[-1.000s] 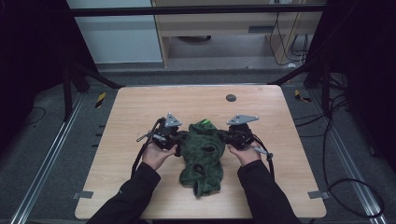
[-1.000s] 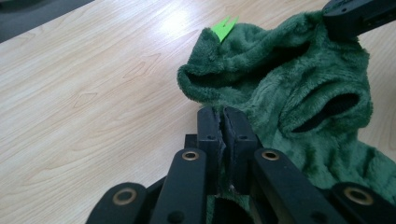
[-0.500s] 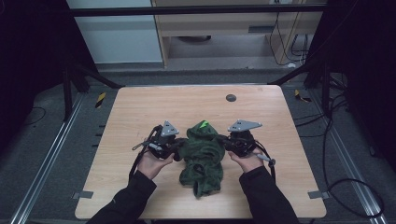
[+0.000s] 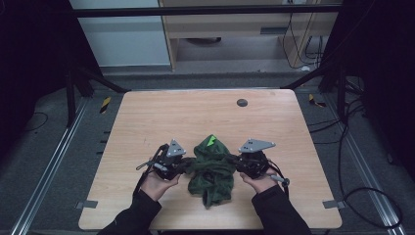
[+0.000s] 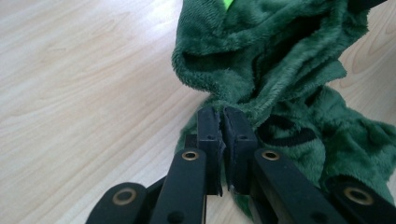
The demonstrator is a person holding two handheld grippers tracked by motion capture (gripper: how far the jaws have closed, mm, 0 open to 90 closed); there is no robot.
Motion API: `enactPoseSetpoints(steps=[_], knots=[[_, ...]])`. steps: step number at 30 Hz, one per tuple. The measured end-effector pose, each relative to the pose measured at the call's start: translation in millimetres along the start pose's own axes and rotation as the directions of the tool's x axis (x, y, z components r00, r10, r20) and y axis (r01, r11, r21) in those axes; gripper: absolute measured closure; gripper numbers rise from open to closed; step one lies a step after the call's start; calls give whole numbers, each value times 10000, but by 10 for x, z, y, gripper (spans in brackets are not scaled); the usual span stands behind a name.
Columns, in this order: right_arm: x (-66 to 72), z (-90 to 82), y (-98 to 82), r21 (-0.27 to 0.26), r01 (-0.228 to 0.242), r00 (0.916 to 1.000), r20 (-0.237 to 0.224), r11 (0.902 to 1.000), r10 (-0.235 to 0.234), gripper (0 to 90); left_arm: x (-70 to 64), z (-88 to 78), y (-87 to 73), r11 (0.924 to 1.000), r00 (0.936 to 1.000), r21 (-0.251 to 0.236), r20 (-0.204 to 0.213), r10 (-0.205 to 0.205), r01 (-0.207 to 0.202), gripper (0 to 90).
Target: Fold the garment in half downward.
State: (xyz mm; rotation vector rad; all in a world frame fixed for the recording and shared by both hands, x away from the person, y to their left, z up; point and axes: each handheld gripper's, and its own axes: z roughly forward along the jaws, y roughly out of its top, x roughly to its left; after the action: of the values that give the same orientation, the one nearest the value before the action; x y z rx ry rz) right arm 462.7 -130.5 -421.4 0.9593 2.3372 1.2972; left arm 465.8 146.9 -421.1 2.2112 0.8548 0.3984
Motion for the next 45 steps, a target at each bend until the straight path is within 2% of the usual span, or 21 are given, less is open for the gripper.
enactPoseSetpoints(steps=[7, 11, 20, 25, 34, 35, 39, 45], knots=[[28, -11, -117, 195, 28, 9999, -144, 9998, -25, 874, -89, 9, -92, 9999, 9998, 163, 215, 55, -59, 859], [66, -24, -237, 386, 3, 9995, -300, 9993, 9, 872, -153, 49, -208, 9989, 9993, 444, 346, 138, -153, 859], [160, -33, -421, 563, -100, 9976, -675, 9984, 138, 869, -220, 55, -360, 9977, 9991, 672, 411, 83, -110, 858], [235, 11, -557, 948, -189, 9955, -906, 9953, 275, 865, -256, 48, -440, 9968, 9986, 803, 527, -47, 4, 858], [252, 101, -644, 1554, -536, 9950, -752, 9864, 659, 858, -332, 117, -500, 9944, 9986, 1051, 515, 79, -133, 856], [251, 113, -650, 1676, -538, 9959, -633, 9844, 652, 853, -341, 129, -508, 9944, 9987, 1045, 503, 73, -126, 855], [256, 115, -654, 1683, -598, 9953, -652, 9839, 716, 830, -348, 129, -516, 9948, 9989, 1014, 462, 70, -116, 848], [277, 5, -626, 1308, -657, 9957, -556, 9892, 735, 778, -321, 58, -520, 9961, 9994, 879, 349, -48, 17, 799]])
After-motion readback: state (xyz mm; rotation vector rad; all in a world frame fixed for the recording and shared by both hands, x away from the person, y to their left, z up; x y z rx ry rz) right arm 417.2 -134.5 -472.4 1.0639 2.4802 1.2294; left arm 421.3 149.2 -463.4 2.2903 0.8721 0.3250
